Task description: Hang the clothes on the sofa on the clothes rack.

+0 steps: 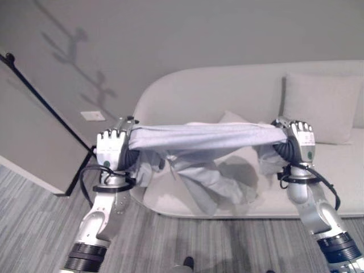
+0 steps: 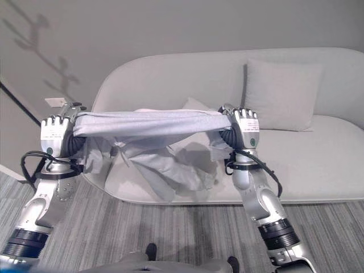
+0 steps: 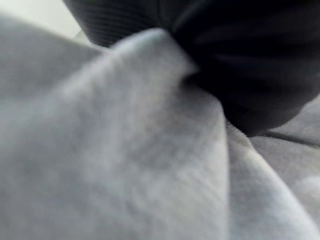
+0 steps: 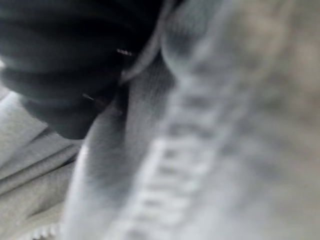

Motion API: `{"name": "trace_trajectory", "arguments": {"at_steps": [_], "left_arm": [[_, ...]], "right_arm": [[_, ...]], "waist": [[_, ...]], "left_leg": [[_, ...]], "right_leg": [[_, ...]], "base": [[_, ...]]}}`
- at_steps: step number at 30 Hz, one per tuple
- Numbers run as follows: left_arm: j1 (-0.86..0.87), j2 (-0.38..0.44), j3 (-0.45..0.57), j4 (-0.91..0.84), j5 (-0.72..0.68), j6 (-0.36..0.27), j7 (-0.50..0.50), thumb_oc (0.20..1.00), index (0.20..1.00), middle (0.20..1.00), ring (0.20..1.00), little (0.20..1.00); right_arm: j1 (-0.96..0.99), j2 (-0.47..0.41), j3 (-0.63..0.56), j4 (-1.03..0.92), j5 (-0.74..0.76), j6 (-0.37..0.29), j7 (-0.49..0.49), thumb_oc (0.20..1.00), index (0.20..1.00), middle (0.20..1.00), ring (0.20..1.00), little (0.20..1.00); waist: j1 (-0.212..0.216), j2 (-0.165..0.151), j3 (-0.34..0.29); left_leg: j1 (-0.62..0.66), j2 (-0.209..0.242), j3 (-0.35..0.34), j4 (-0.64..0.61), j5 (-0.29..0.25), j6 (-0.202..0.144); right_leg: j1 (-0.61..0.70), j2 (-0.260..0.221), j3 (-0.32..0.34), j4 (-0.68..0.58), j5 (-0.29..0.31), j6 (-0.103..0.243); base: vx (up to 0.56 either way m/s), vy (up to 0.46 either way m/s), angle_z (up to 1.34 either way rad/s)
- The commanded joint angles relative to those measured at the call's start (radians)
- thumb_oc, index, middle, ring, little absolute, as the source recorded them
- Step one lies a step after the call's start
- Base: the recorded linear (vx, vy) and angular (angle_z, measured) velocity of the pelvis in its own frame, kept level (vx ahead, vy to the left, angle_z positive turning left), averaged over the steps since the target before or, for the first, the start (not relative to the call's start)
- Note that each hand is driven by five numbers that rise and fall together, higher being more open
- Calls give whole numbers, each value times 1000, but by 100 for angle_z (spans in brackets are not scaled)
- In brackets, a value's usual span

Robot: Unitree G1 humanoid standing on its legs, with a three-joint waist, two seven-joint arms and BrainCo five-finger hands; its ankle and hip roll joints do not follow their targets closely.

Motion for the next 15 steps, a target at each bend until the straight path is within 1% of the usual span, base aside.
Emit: {"name": "trace_trajectory", "arguments": {"at_steps": [1,2,3,4,5,6,7,8,9,10,11,12,13,14,15], "left_arm": [[-2,23,59,27,0,63,48,200,200,200,200,200],[-4,24,57,29,0,63,49,200,200,200,200,200],[-15,40,47,20,18,67,37,200,200,200,200,200],[-15,41,48,19,19,67,36,200,200,200,200,200],[-18,53,46,13,33,78,38,200,200,200,200,200],[-17,57,47,9,35,86,41,200,200,200,200,200],[-15,57,47,9,38,91,37,200,200,200,200,200],[-16,56,48,8,38,92,37,200,200,200,200,200],[-6,60,45,0,52,92,13,200,200,200,200,200],[-1,63,48,-2,50,91,8,200,200,200,200,200],[0,62,50,-3,50,91,8,200,200,200,200,200],[8,57,50,-9,53,89,-8,200,200,200,200,200],[7,49,43,-10,55,89,-16,200,200,200,200,200],[6,47,43,-10,56,89,-16,200,200,200,200,200],[7,33,37,-4,62,90,-29,200,200,200,200,200]], "right_arm": [[28,-87,-125,7,-6,77,-66,200,200,200,200,200],[29,-86,-127,6,-6,78,-65,200,200,200,200,200],[40,-69,-124,6,-16,86,-50,200,200,200,200,200],[39,-67,-124,5,-16,86,-49,200,200,200,200,200],[33,-53,-114,2,-24,92,-47,200,200,200,200,200],[14,-47,-98,5,-23,94,-45,200,200,200,200,200],[7,-42,-85,12,-23,94,-41,200,200,200,200,200],[4,-43,-84,14,-22,94,-42,200,200,200,200,200],[4,-34,-73,9,-18,89,-28,200,200,200,200,200],[-2,-35,-65,5,-15,81,-22,200,200,200,200,200],[-3,-36,-64,5,-15,81,-22,200,200,200,200,200],[-4,-36,-53,6,-8,66,-10,200,200,200,200,200],[-2,-34,-44,6,-5,59,-5,200,200,200,200,200],[-3,-35,-44,6,-5,59,-5,200,200,200,200,200],[12,-41,-39,7,-4,50,1,200,200,200,200,200]], "waist": [[-19,14,-94],[-16,8,-95],[-19,-21,-82],[-16,-25,-84],[-21,-40,-64],[-15,-39,-46],[-5,-26,-31],[-5,-27,-27],[-9,-23,-12],[-9,-16,-14],[-9,-17,-13],[-7,-5,-22],[-12,-6,-27],[-10,-6,-29],[-23,-19,-38]], "left_leg": [[-4,67,-37,46,-103,-2],[-8,57,-34,64,-121,4],[-25,-13,-23,114,-164,39],[-25,-17,-18,120,-175,43],[-29,-63,5,148,-189,72],[-22,-71,29,159,-202,88],[-22,-72,51,166,-202,105],[-23,-72,52,167,-198,104],[-18,-94,48,160,-176,135],[-11,-103,44,148,-169,153],[-13,-102,46,145,-163,153],[8,-119,36,109,-137,180],[21,-127,32,74,-118,190],[21,-125,35,63,-108,188],[44,-144,28,17,-90,196]], "right_leg": [[-83,-59,32,-13,56,58],[-79,-68,36,-16,52,65],[-111,-120,63,8,121,64],[-112,-124,69,9,116,69],[-164,-155,85,43,194,64],[-198,-157,82,75,196,60],[-200,-145,62,107,154,47],[-204,-145,65,112,155,44],[-199,-67,101,227,82,1],[-198,-21,115,283,41,-8],[-206,-20,119,292,41,-11],[-222,90,131,413,-49,-40],[-242,159,138,470,-88,-52],[-253,160,141,479,-87,-57],[-273,259,149,501,-135,-70]], "base": [[-56,365,11],[-117,638,29],[-41,309,30],[-158,571,12],[-98,423,-35],[-194,551,-51],[-125,269,-48],[-194,426,-70],[-139,402,-60],[-138,398,-55],[-70,350,15],[-69,336,8],[-69,329,2],[-34,225,-15],[-7,156,-5]]}}
